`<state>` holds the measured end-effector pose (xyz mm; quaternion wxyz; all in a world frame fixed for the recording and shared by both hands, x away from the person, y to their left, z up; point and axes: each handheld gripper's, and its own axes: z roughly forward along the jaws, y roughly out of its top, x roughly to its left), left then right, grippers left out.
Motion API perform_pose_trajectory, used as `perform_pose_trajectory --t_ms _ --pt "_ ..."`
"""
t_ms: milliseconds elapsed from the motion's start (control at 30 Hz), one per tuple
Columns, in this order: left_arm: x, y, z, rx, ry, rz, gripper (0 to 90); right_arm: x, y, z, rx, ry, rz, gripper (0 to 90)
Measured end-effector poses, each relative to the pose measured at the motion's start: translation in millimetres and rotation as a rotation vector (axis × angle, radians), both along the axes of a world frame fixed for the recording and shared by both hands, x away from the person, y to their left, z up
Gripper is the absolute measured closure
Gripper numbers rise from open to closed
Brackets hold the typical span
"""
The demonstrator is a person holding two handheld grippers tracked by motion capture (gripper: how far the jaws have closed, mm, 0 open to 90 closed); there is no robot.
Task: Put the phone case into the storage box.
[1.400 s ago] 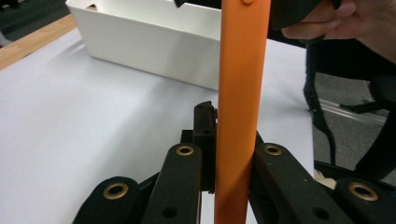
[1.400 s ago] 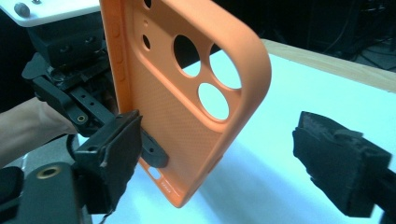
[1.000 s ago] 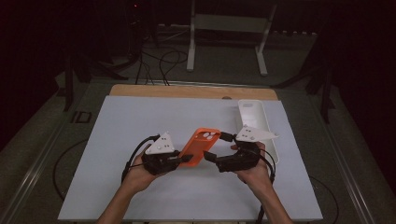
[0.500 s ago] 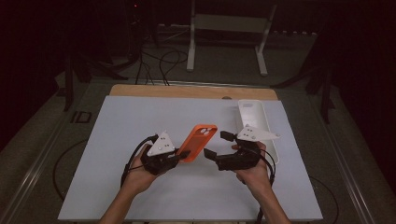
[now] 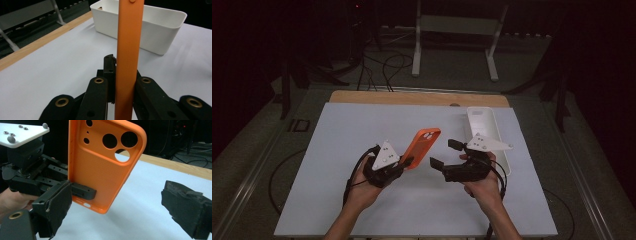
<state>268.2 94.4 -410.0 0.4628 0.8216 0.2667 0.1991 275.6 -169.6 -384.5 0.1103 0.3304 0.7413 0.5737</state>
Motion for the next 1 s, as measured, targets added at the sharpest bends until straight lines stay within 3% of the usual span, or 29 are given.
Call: perform_pose_trajectory --t_ms 467,1000 --pt "-6.0 -10.2 -4.4 0.024 -0.049 0.047 85.5 1.8 9.3 5.8 0.040 0.023 -0.017 9.4" --pt "-9.8 -14.6 -9.6 0.029 -0.078 0.078 85.5 6.2 15.1 14.7 0.106 0.096 -0.072 8.3"
